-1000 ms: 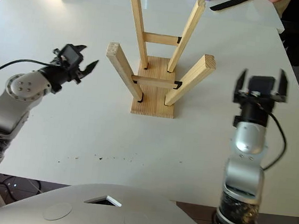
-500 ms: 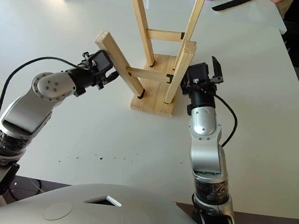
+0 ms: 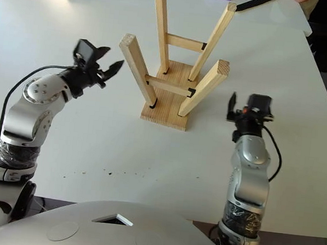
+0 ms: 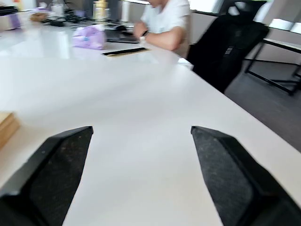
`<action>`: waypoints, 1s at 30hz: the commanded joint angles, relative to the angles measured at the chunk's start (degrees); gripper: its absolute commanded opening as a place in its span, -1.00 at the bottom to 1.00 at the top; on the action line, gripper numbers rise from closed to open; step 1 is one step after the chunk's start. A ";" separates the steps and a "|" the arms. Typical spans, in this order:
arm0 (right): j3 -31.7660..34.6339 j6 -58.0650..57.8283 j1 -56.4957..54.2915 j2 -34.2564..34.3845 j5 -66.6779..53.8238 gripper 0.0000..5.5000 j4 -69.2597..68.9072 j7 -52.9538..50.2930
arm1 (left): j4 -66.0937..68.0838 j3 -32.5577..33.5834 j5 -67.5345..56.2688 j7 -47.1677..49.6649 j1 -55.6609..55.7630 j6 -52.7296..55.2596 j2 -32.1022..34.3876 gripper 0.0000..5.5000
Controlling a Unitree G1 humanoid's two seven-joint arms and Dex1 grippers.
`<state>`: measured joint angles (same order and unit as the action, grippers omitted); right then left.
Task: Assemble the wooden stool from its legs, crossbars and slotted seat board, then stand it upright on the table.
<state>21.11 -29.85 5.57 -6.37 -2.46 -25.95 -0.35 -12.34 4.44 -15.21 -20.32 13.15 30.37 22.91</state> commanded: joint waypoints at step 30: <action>-24.03 4.10 -6.44 2.45 4.03 0.27 9.54 2.64 | 6.76 -8.71 3.86 -10.76 6.23 -12.31 -5.42 -0.33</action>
<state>-4.61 -25.27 -2.17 -3.24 0.74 -14.38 3.72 -3.73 -6.40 -11.09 -32.21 20.48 16.41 15.61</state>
